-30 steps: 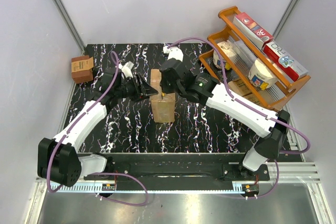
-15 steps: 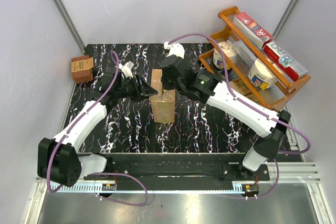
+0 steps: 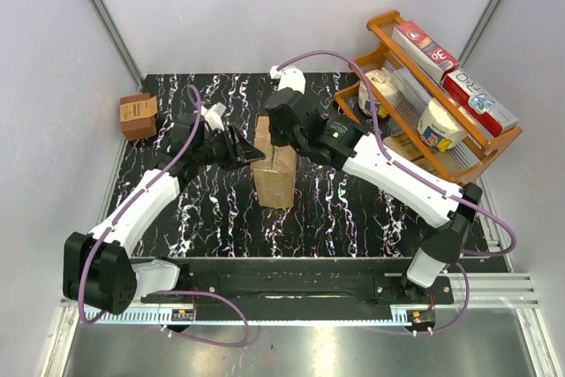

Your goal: Unpack the express box

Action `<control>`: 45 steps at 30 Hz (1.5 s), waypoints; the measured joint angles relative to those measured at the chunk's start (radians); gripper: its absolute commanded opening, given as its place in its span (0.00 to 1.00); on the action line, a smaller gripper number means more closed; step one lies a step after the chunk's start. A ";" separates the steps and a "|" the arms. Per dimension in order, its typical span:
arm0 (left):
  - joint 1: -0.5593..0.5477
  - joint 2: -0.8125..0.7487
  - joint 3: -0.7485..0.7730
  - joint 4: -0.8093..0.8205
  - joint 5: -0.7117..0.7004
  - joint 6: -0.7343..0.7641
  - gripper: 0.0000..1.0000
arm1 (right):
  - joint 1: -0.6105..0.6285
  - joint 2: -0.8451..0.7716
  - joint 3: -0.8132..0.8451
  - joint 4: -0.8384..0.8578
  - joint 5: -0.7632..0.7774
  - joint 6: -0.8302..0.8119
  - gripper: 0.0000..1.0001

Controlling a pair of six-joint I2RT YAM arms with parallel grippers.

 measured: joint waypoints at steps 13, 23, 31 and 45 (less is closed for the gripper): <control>-0.003 0.001 0.053 -0.041 0.028 0.077 0.65 | -0.059 -0.038 -0.067 0.060 -0.005 -0.090 0.00; -0.005 0.001 0.114 -0.118 0.027 0.155 0.64 | -0.085 -0.212 -0.245 0.201 -0.180 -0.209 0.00; -0.005 -0.016 0.113 -0.176 0.027 0.195 0.52 | -0.085 -0.351 -0.393 0.320 -0.454 -0.346 0.00; -0.005 0.025 0.135 -0.185 0.086 0.273 0.28 | -0.085 -0.385 -0.499 0.484 -0.641 -0.416 0.00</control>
